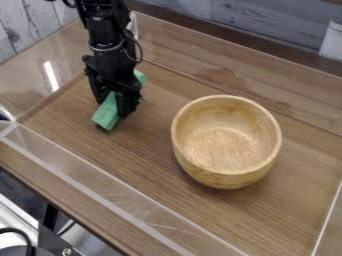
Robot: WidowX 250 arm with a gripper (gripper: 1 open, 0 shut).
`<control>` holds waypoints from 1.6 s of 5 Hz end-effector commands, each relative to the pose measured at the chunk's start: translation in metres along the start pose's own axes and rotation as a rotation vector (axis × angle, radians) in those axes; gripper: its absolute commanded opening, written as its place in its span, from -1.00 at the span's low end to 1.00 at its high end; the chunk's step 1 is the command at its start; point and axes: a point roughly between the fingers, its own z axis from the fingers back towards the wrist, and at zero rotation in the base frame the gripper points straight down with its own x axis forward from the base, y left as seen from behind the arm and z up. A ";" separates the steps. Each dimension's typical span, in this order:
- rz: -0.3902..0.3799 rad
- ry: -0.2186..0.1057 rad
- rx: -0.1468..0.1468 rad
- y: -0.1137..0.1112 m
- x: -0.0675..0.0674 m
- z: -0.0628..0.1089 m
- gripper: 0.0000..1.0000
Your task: Remove the green block from inside the brown bowl and put it on the table
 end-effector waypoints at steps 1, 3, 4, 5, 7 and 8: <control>0.007 -0.037 0.013 0.003 0.009 0.011 -1.00; 0.020 -0.034 -0.003 0.001 0.009 0.013 -1.00; 0.026 -0.033 -0.011 -0.001 0.010 0.014 -1.00; 0.032 -0.032 -0.019 -0.002 0.010 0.016 -1.00; 0.043 -0.028 -0.033 -0.004 0.011 0.017 -1.00; 0.047 -0.016 -0.042 -0.008 0.011 0.012 -1.00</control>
